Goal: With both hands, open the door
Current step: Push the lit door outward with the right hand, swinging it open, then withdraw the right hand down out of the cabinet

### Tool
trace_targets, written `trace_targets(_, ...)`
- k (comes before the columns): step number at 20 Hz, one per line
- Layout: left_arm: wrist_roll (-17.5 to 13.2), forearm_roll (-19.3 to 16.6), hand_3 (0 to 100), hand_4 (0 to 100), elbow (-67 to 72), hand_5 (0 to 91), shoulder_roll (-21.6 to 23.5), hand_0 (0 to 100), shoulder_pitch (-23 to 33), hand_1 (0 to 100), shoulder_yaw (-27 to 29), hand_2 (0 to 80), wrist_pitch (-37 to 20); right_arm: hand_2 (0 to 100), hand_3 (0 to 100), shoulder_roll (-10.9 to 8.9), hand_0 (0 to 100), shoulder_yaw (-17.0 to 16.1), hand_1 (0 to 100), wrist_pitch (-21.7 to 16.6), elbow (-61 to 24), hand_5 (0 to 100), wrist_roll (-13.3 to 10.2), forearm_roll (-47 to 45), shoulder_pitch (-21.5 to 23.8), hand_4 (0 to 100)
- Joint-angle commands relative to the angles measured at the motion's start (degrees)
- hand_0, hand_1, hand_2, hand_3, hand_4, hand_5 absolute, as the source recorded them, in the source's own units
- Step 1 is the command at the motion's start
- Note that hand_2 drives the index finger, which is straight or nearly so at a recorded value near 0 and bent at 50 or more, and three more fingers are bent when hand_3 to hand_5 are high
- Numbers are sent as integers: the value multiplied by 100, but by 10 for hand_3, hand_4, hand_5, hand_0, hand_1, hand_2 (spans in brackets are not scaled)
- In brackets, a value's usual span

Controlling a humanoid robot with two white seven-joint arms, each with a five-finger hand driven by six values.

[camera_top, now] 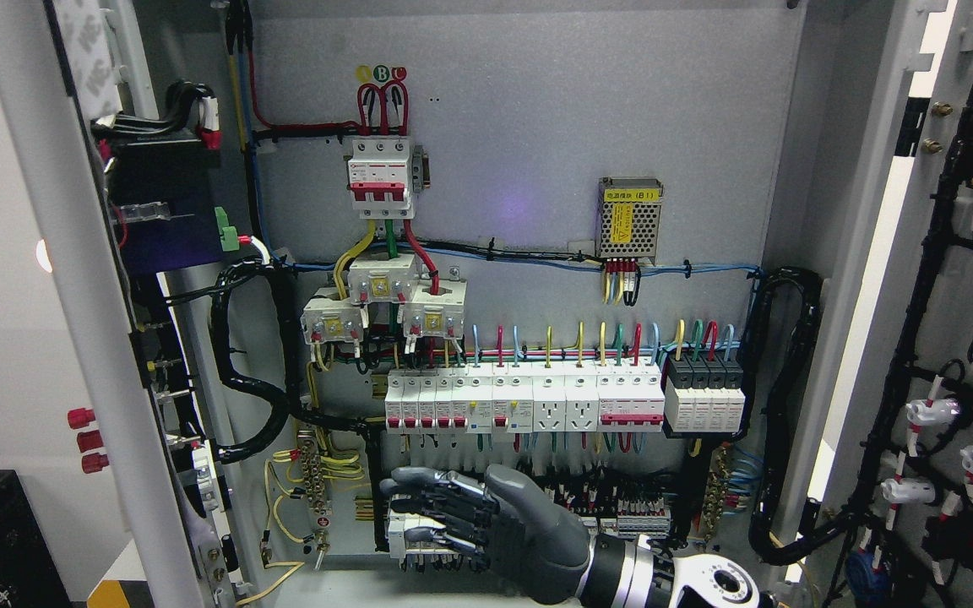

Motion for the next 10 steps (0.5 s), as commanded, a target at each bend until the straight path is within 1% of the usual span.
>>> trace_targets(1,-3,0,0,0,0,0,0,0,53,0,0,0,1,0,0,0,191,674,0,-10,-522,0,-30,254,273,0)
trace_targets(4,-3,0,0,0,0,0,0,0,53,0,0,0,1,0,0,-9,191,780,0,-19,-522,0,-275,492,334,0)
trace_targets(8,-3,0,0,0,0,0,0,0,53,0,0,0,1,0,0,0,191,937,0,-10,-758,0,-346,492,492,0)
trace_targets(10,-3,0,0,0,0,0,0,0,53,0,0,0,1,0,0,0,191,1096,0,-10,-899,0,-468,492,554,0)
